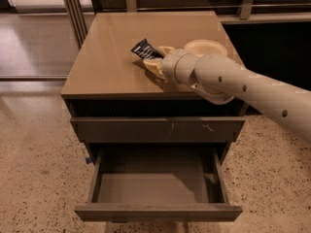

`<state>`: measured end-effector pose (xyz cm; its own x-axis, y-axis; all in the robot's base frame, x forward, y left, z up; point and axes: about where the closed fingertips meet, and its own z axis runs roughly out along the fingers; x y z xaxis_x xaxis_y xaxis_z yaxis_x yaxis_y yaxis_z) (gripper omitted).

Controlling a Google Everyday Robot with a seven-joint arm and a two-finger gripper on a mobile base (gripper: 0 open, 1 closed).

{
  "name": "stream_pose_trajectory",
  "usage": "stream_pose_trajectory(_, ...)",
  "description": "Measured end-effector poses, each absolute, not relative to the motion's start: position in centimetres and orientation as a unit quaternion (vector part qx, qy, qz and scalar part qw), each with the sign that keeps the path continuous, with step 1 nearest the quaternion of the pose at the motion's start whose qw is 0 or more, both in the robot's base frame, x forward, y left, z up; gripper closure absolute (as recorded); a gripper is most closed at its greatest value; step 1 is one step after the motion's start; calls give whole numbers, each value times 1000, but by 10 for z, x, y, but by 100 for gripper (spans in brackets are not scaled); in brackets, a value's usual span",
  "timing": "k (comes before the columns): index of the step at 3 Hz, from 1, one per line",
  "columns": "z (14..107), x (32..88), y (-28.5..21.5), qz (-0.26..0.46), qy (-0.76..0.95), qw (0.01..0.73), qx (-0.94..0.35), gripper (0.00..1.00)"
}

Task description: Pick rxbar blueberry from middle drawer and place on counter

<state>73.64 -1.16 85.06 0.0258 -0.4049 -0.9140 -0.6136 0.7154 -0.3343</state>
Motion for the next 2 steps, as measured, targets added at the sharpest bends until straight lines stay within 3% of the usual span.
stream_pose_trajectory(1, 851, 736, -12, 85, 693, 615, -368, 14)
stream_pose_trajectory(2, 851, 736, -11, 85, 693, 615, -368, 0)
